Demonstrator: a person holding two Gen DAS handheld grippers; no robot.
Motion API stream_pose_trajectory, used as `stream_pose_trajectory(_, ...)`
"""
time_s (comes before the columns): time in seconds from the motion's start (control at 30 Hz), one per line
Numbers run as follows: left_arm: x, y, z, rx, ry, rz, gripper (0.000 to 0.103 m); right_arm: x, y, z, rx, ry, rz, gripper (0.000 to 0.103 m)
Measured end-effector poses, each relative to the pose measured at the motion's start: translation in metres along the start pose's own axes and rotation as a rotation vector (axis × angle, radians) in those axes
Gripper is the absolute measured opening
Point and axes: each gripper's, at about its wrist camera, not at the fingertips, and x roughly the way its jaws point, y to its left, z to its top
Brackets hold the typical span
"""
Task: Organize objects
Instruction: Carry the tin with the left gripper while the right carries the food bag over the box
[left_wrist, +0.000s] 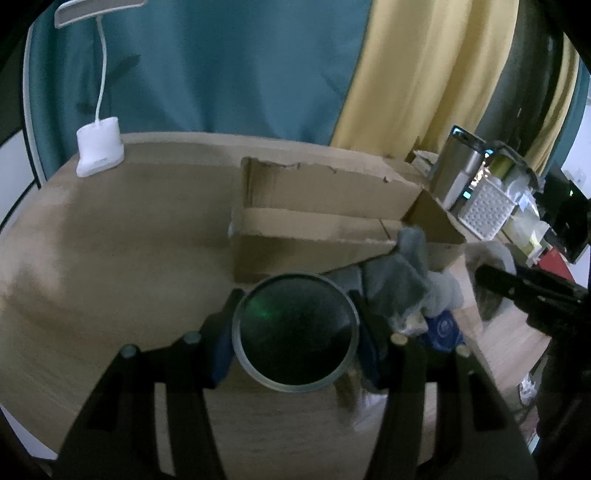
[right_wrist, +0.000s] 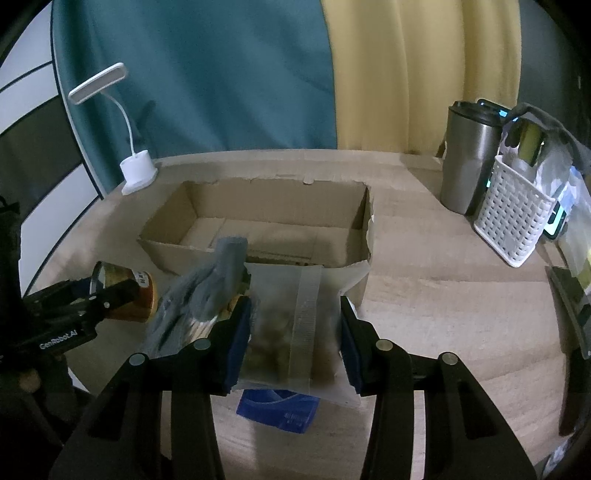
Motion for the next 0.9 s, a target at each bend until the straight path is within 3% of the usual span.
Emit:
stream_pose_trajectory(0.37, -0.018, -0.009, 0.022, 0.02, -0.058, -0.019, 0.056, -0.003, -0.001, 0.018, -0.009, -0.024, 0.006, 0.047)
stream_pose_trajectory(0.9, -0.01, -0.022, 0.057, 0.055, -0.085, -0.043, 0.056, 0.005, -0.011, 0.043, -0.002, -0.043, 0.01, 0.047)
